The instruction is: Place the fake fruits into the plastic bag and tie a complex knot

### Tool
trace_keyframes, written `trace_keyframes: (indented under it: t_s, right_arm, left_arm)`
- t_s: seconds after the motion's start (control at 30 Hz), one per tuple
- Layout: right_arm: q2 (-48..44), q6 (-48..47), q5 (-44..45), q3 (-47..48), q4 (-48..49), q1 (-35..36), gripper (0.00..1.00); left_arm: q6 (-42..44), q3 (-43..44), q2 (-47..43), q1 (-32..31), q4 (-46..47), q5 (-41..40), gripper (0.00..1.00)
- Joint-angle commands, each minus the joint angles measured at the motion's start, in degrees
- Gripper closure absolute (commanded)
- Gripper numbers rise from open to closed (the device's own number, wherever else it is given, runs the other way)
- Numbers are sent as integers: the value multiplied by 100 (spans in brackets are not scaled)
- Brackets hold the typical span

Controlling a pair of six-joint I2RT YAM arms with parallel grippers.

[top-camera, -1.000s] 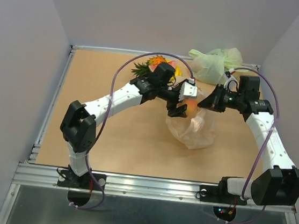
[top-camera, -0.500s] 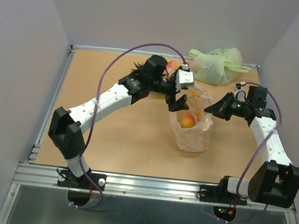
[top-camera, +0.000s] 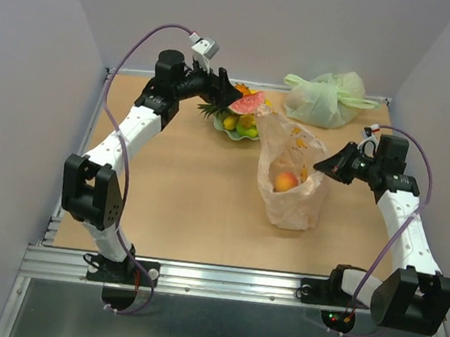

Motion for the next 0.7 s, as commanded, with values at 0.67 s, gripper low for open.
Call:
trace_keyframes:
  t_s: [0.67]
  right_arm:
    - [-6,-103,651,-40,277,-44,100]
  left_arm:
    - [-1747,132,1648,268,1141,-1468,22]
